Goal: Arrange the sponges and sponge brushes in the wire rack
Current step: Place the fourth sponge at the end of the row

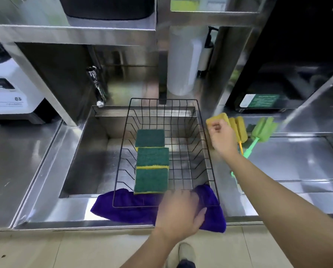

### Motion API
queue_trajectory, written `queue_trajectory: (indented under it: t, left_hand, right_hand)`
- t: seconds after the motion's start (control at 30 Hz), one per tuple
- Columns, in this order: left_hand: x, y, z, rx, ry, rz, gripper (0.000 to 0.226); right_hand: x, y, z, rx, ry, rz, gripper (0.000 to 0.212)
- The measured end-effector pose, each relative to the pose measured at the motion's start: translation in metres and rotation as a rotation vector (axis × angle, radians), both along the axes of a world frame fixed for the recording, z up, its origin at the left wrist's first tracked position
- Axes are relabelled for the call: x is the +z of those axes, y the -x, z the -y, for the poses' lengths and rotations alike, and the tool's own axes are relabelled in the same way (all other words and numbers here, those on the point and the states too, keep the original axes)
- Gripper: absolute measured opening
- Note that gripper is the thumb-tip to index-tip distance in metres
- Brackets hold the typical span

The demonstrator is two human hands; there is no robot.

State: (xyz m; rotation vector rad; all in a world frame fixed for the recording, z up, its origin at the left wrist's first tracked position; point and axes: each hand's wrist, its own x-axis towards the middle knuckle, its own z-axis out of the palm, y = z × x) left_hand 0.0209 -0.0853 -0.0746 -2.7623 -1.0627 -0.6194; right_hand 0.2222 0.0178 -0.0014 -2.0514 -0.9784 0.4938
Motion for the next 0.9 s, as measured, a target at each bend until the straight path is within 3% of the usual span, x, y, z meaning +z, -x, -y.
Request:
queue_trajectory:
  t: [0.13,0.3,0.4,0.57,0.77,0.9]
  left_hand:
    - [-0.004,-0.001,-0.002,-0.005,-0.063,-0.005,0.036]
    - [-0.005,-0.002,-0.001,-0.005,-0.077,0.008,0.030]
    - [-0.004,-0.001,-0.001,-0.006,-0.078,0.014,0.029]
    - [-0.004,0.000,-0.001,-0.003,-0.068,0.017,0.027]
    - [-0.003,0.002,-0.003,-0.019,-0.031,0.038,0.032]
    - [0.003,0.009,-0.008,-0.008,-0.050,0.111,0.044]
  right_hand:
    - [-0.003,-0.025,0.014,-0.127,0.102,0.258,0.031]
    - [-0.007,-0.030,0.020,-0.243,0.265,0.464,0.065]
    - [-0.006,-0.033,0.016,-0.273,0.307,0.484,0.080]
    - [-0.005,-0.034,0.015,-0.193,0.531,0.500,0.082]
    - [0.000,-0.014,0.012,-0.180,0.325,0.542,0.081]
    - [0.022,-0.010,-0.001,-0.095,0.084,0.146,0.064]
